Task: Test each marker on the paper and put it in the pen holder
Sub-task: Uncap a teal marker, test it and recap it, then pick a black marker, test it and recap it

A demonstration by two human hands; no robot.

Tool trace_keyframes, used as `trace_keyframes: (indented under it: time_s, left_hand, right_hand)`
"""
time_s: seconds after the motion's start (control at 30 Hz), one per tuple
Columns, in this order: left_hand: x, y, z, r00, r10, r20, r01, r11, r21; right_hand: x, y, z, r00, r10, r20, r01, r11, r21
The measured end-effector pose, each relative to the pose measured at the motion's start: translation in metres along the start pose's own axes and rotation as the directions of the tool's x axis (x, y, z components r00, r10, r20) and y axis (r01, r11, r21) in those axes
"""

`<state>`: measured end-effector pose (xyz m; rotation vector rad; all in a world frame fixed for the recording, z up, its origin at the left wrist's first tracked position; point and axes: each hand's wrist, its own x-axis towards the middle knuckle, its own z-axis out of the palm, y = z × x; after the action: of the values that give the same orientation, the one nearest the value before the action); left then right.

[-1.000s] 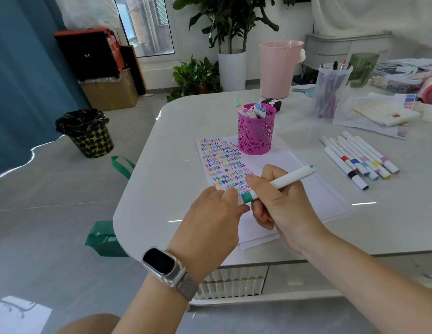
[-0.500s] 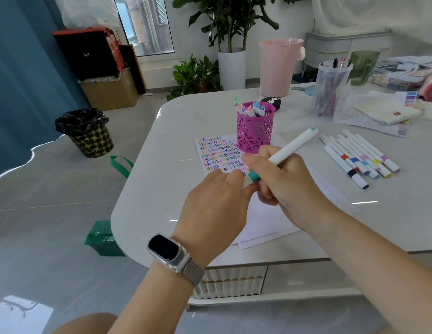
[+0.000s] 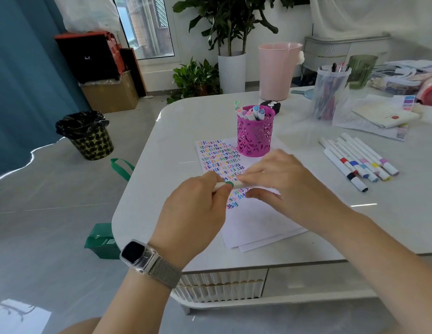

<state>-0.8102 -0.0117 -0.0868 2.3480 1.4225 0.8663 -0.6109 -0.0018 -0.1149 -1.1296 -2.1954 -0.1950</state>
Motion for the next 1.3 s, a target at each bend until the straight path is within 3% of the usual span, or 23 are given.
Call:
trace_keyframes:
  time_s: [0.13,0.23,0.33,0.43,0.53,0.57,0.63,0.83,0.93,1.1,1.3]
  left_hand:
    - [0.003,0.003,-0.003,0.997,-0.051,-0.056,0.042,0.989,-0.144]
    - [0.006,0.006,-0.005,0.986,-0.119,-0.119,0.08,0.953,-0.292]
    - [0.007,0.003,-0.009,0.975,-0.161,-0.154,0.112,0.951,-0.287]
    - [0.004,-0.005,-0.01,0.982,-0.143,-0.125,0.132,0.987,-0.091]
    - [0.003,-0.006,-0.007,0.98,-0.181,-0.085,0.179,0.983,-0.03]
    - [0.002,-0.006,-0.006,0.979,-0.195,-0.065,0.193,0.981,-0.023]
    - [0.003,-0.005,-0.003,0.978,-0.208,-0.027,0.208,0.978,-0.013]
    - [0.003,-0.006,0.002,0.981,-0.192,0.02,0.191,0.981,0.008]
    - [0.003,-0.009,0.006,0.985,-0.173,0.02,0.172,0.985,0.032]
    - [0.004,-0.011,0.009,0.987,-0.158,0.032,0.155,0.985,0.076]
    - [0.004,-0.011,0.009,0.988,-0.15,0.023,0.147,0.986,0.08]
  right_hand:
    - [0.01,-0.011,0.001,0.995,0.05,-0.083,-0.04,0.993,0.111]
    - [0.02,-0.012,-0.003,0.987,0.163,0.006,-0.161,0.968,0.192]
    - [0.026,-0.001,-0.004,0.93,0.366,-0.03,-0.322,0.852,0.414]
    - [0.03,0.021,-0.006,0.752,0.617,-0.229,-0.326,0.652,0.685]
    - [0.035,0.046,-0.015,0.474,0.814,-0.335,-0.226,0.481,0.847]
    - [0.039,0.051,-0.019,0.417,0.83,-0.37,-0.214,0.485,0.848]
    - [0.045,0.059,-0.022,0.383,0.801,-0.46,-0.215,0.562,0.799]
    - [0.066,0.069,-0.016,0.441,0.651,-0.618,-0.182,0.739,0.649]
    - [0.065,0.073,-0.002,0.538,0.621,-0.57,-0.245,0.762,0.599]
    - [0.063,0.077,0.007,0.59,0.616,-0.522,-0.389,0.784,0.485]
    - [0.055,0.071,0.003,0.714,0.642,-0.28,-0.568,0.765,0.304]
